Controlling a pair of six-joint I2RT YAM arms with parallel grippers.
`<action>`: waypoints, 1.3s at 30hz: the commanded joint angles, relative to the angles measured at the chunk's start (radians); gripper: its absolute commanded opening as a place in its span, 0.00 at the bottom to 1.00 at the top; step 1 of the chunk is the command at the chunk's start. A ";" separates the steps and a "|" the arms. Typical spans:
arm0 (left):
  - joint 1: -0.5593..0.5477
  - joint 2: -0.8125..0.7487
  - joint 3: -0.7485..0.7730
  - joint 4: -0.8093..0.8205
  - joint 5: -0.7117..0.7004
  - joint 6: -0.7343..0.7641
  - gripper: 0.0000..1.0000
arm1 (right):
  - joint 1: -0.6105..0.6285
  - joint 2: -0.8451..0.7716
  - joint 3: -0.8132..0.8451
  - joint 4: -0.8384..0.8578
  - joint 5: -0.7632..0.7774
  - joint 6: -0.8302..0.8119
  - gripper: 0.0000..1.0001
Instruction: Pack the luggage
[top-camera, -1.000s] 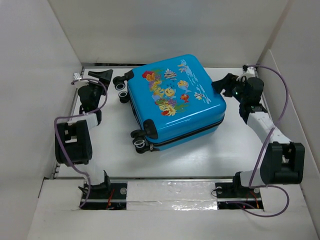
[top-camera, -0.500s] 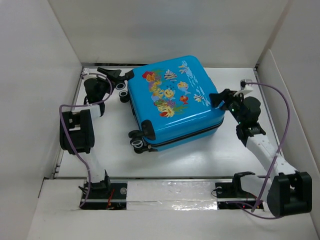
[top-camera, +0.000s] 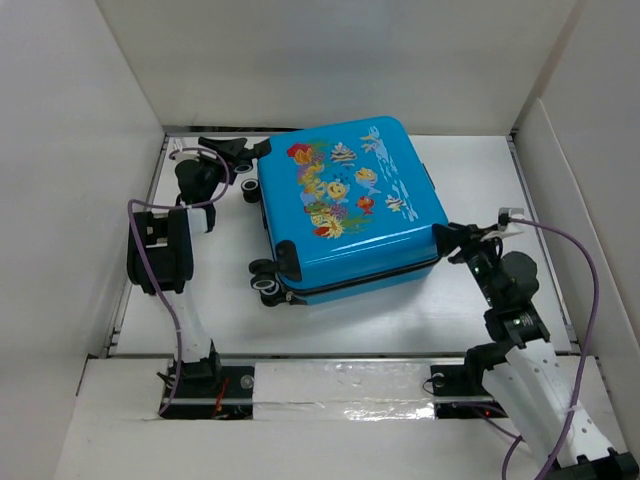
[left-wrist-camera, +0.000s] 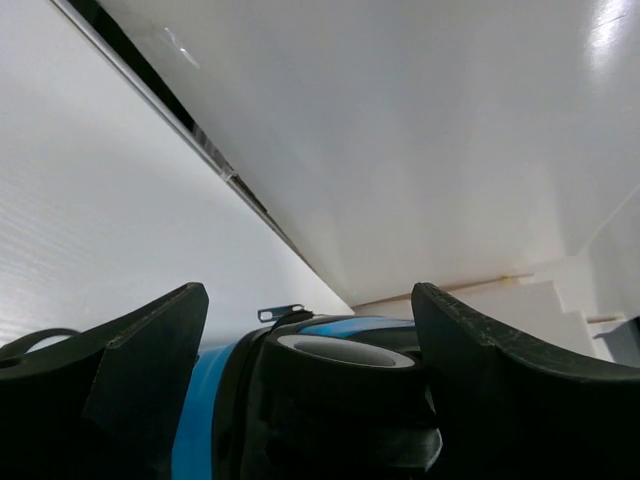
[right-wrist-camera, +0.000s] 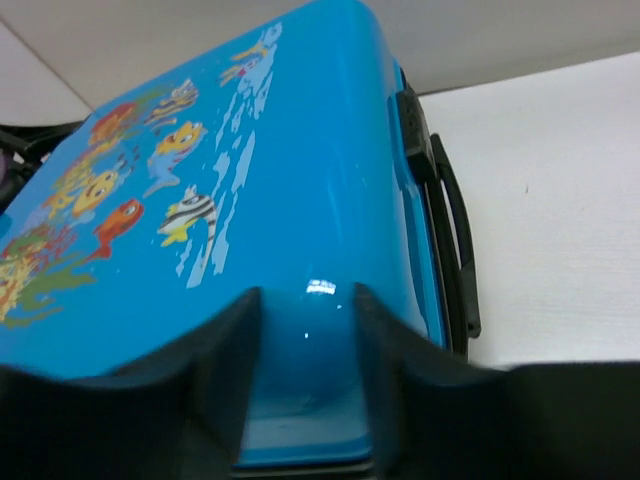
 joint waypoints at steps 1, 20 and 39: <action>-0.007 0.029 0.050 0.145 0.033 -0.060 0.80 | 0.024 0.004 -0.010 -0.321 -0.006 -0.012 0.56; -0.027 -0.020 0.006 0.265 -0.024 -0.054 0.00 | 0.286 -0.034 0.043 -0.557 0.239 0.197 0.09; -0.018 -0.268 -0.417 0.444 -0.081 -0.027 0.00 | 0.057 0.446 0.120 0.051 0.102 0.015 0.21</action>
